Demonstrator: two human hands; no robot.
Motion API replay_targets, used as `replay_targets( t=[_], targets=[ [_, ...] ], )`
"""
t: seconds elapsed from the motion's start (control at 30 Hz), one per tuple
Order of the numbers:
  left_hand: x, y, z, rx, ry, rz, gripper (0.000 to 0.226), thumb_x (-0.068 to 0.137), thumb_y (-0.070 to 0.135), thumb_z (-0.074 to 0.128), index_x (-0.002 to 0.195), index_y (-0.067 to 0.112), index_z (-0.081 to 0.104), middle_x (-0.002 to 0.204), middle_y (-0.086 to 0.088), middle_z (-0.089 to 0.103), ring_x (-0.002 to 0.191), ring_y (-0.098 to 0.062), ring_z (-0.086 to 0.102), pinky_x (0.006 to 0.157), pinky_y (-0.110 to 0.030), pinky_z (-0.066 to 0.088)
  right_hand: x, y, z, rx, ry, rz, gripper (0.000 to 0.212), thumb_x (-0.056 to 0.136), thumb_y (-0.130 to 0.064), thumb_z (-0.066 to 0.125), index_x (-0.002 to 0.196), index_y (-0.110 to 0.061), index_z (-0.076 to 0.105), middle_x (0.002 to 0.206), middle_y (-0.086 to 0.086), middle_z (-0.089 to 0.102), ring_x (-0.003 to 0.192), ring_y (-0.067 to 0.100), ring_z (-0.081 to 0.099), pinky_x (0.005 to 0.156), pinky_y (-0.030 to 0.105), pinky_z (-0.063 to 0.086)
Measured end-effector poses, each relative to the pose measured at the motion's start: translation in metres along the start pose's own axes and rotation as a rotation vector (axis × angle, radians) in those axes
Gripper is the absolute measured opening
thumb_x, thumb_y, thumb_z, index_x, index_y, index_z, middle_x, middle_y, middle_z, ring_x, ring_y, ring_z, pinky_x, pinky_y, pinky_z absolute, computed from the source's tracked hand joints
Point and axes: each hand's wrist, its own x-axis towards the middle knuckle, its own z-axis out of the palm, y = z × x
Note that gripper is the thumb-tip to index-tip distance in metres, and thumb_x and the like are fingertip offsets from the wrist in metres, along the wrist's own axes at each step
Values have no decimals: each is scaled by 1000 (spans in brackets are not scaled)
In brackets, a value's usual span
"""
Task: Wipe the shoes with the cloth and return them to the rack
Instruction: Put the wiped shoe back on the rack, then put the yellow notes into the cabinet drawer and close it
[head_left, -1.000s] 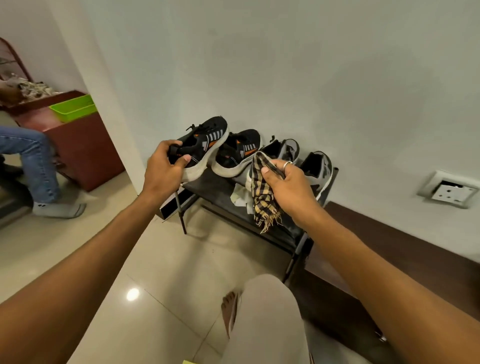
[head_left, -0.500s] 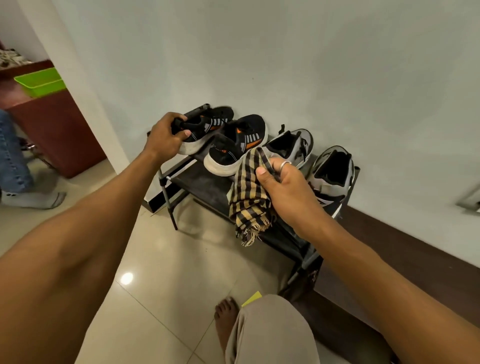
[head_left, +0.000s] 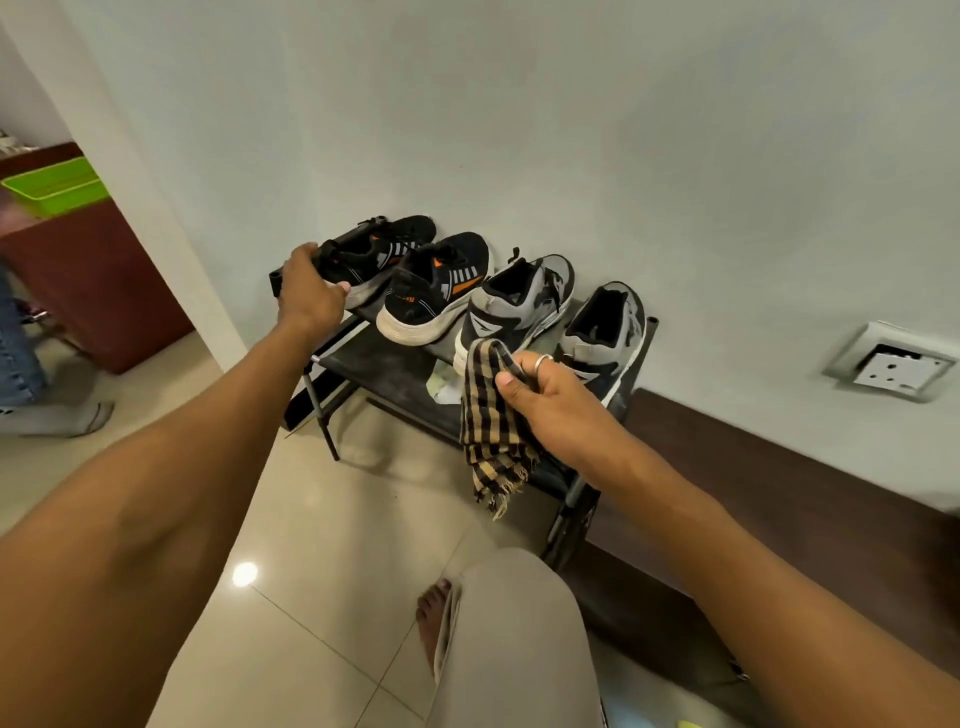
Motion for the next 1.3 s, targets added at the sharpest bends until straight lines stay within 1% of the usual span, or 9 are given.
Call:
replay_targets(
  t=[0.13,0.27,0.37,0.5,0.77,0.9,1.0,1.1,1.3],
  targets=[
    [-61,-2,3,-1,67,27,62,92,8,69,147,12,41,151,-11,40,141,-27,41,118,-36,33,-23,7,3,-156,-11,6,22,103,-39,55,93,-28,71,104,7,67,95,12,64,83,31,47],
    [-120,-16,-1,-16,50,-26,54,97,16,67,145,15,43,151,-9,38,133,-26,46,109,-31,36,-41,16,13,-122,48,70,22,105,-34,52,94,-23,66,93,1,68,83,8,60,72,26,45],
    [-153,-36,-5,-34,42,-56,48,95,17,69,139,13,49,145,-11,45,129,-27,51,110,-36,41,-35,46,31,5,97,257,24,106,-36,46,104,-19,62,105,4,67,95,17,59,87,36,48],
    [-188,-62,-2,-35,-18,-116,46,96,19,69,138,11,53,145,-12,48,134,-28,48,114,-37,38,-22,85,63,528,160,506,39,108,-22,42,144,-8,50,144,10,57,129,25,56,114,46,43],
    [-194,-100,18,-64,-28,-122,39,98,22,66,135,14,55,145,-9,47,134,-23,48,110,-30,36,28,134,72,1109,395,544,53,104,-42,30,127,-14,68,127,11,71,118,29,66,105,46,49],
    [-192,-129,34,-54,-34,-175,39,101,27,63,136,15,53,149,-7,43,139,-25,43,115,-37,35,69,148,65,1039,425,489,61,95,-65,49,129,-18,67,122,7,73,113,27,70,100,50,54],
    [-189,-144,48,-45,-40,-206,40,101,28,62,137,13,51,150,-7,41,139,-26,43,108,-29,31,98,172,60,779,505,554,46,80,-39,81,119,-18,67,112,4,74,104,25,71,98,48,57],
    [-187,-147,64,-28,-75,-195,39,101,27,62,136,12,52,149,-8,41,134,-24,45,102,-25,31,112,188,54,629,628,510,18,82,-12,78,92,-19,65,100,2,71,104,26,67,98,47,55],
    [-195,-117,101,4,-195,-54,35,100,19,62,134,12,54,149,-8,41,138,-24,43,102,-18,28,119,210,51,484,657,477,42,91,-9,72,130,-5,58,129,11,64,119,25,58,105,38,48]
  ],
)
